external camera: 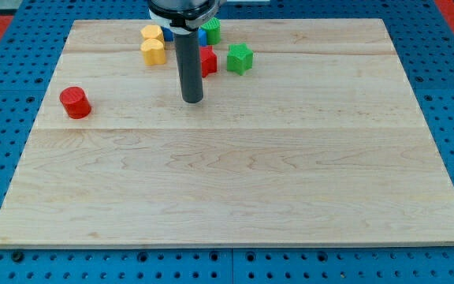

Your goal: Move the green circle to the right side of the green star

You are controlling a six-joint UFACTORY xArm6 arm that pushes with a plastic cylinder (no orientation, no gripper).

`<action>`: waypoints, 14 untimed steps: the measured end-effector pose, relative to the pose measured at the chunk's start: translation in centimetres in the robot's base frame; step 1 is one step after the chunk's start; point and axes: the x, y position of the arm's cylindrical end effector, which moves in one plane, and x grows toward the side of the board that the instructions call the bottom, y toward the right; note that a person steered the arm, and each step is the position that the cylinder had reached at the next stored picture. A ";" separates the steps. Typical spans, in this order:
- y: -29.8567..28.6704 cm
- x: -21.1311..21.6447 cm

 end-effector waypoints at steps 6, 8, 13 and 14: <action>5.0 -19.0; -1.5 -19.1; 3.5 -14.1; 6.4 -13.3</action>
